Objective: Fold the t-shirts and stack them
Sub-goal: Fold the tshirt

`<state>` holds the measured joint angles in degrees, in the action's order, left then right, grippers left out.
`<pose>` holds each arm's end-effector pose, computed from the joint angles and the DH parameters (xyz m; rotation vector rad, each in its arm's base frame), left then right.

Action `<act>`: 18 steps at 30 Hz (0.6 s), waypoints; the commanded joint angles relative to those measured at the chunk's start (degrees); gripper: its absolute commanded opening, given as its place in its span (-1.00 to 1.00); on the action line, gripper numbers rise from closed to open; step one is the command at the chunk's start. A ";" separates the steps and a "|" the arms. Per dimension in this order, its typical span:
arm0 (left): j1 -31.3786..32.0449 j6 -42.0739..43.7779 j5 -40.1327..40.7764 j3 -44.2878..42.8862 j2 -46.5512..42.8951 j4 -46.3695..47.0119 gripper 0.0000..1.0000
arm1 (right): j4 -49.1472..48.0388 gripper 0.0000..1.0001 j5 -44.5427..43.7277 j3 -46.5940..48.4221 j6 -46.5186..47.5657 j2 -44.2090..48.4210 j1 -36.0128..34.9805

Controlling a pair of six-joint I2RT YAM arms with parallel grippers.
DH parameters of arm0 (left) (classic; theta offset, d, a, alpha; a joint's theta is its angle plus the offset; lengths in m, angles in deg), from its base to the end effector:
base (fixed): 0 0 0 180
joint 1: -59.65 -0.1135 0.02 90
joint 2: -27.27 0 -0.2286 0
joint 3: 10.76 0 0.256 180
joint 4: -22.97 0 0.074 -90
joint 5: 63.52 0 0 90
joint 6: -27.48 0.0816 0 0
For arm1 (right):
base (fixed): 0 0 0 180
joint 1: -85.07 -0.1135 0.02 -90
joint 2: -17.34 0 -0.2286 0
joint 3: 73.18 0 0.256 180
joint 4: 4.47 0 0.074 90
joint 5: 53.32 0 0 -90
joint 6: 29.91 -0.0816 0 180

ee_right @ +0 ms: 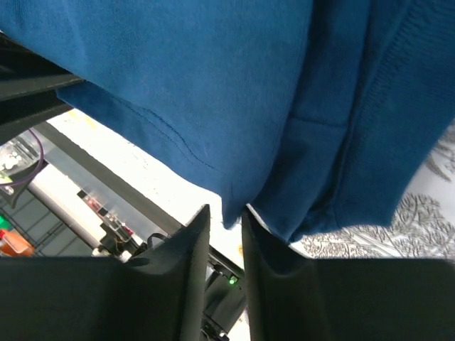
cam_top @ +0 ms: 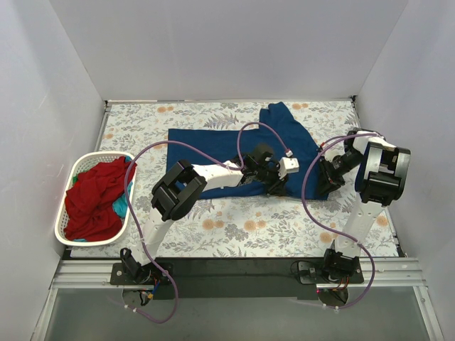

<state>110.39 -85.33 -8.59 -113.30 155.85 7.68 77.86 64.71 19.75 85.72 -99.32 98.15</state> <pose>0.2790 -0.4155 0.0868 0.9483 2.3357 -1.3073 0.3170 -0.0343 0.0744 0.2176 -2.9223 -0.8266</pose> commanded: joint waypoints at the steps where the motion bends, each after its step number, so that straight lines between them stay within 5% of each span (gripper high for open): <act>1: -0.29 1.36 -0.26 -0.66 -2.80 -1.69 -0.56 | 0.13 -0.55 2.03 0.61 -0.31 -0.76 -0.34; 5: -0.38 2.59 -0.70 2.06 -4.56 -1.69 -0.47 | 0.13 -0.97 2.38 1.04 -0.14 -0.32 -0.43; 18: -0.20 5.23 -2.11 5.31 -6.76 -2.66 -0.33 | 0.66 -0.97 4.22 2.72 1.18 1.35 0.19</act>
<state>110.37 -81.76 -9.77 -109.89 154.64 6.92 77.72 67.01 20.23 85.87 -100.02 98.04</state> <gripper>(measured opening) 0.327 0.021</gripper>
